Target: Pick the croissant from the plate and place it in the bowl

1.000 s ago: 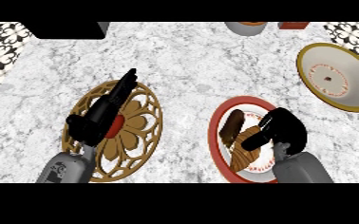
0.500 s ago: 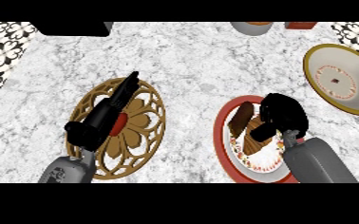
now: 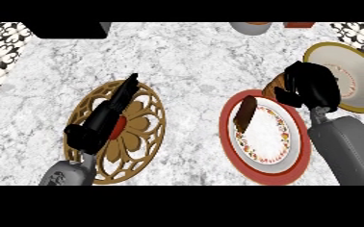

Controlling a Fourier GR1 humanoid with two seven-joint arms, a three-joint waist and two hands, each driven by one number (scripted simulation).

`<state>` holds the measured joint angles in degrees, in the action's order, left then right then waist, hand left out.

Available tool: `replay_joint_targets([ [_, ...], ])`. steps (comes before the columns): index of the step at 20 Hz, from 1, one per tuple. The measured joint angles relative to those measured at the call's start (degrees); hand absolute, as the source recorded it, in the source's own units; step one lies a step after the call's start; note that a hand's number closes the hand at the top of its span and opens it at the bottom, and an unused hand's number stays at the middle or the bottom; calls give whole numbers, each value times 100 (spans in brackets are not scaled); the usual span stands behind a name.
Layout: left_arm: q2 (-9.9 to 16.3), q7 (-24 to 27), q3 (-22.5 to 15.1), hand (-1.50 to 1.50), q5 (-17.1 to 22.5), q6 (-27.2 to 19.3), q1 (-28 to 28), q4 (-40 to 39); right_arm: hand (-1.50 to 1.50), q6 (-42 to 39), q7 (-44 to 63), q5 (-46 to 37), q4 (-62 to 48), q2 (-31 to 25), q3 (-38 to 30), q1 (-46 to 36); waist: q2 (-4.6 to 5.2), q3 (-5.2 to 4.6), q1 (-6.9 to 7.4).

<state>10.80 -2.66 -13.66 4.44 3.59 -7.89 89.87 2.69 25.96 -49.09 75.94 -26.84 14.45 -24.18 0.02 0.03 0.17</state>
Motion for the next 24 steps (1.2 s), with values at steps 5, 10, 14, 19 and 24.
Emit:
replay_joint_targets([
  [5,48,-74,78,0,67,82,43,84,150,464,-112,397,457,22,-699,-225,-15,-1,-23],
  [10,-72,-239,88,0,5,85,-61,135,150,533,-240,678,325,-52,-1345,-451,-7,-2,-10],
  [14,-81,-255,176,0,21,187,-98,120,150,666,-616,585,-456,-282,-1702,-676,6,-2,17],
  [19,-57,-185,190,0,5,292,58,197,150,1459,-1143,121,-1577,-514,-1974,-838,27,2,77],
  [24,-113,-103,189,0,-92,305,81,192,150,2015,-1880,-18,-2960,-838,-2331,-1290,41,4,113],
])
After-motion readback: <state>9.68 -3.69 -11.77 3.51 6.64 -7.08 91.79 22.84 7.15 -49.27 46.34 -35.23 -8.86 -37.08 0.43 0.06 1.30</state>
